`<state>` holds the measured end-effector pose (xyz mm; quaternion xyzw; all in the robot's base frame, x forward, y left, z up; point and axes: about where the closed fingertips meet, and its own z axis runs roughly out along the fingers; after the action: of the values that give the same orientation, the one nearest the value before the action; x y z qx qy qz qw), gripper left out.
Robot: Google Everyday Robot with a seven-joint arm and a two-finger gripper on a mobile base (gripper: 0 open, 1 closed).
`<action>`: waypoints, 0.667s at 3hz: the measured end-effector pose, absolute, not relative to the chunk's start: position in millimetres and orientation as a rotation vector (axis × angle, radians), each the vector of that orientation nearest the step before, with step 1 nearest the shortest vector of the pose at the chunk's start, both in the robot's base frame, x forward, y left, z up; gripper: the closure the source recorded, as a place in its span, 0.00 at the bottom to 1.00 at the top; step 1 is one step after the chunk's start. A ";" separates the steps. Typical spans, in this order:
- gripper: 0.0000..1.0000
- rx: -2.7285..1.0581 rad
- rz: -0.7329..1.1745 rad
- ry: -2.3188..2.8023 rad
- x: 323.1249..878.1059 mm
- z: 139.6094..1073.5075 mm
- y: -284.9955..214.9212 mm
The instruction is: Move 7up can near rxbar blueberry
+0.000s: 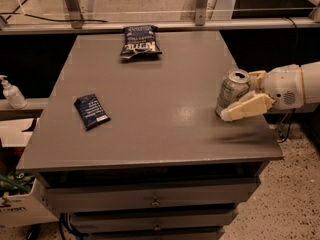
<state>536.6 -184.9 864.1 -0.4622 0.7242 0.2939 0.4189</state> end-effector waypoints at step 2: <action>0.64 -1.118 0.776 1.764 539.3 874.5 -184.9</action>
Offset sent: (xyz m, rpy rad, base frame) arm 0.0040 -0.0044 0.0211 0.1080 -0.0352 -0.0083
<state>539.3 -184.9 874.5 -0.4504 0.7105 0.3128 0.4410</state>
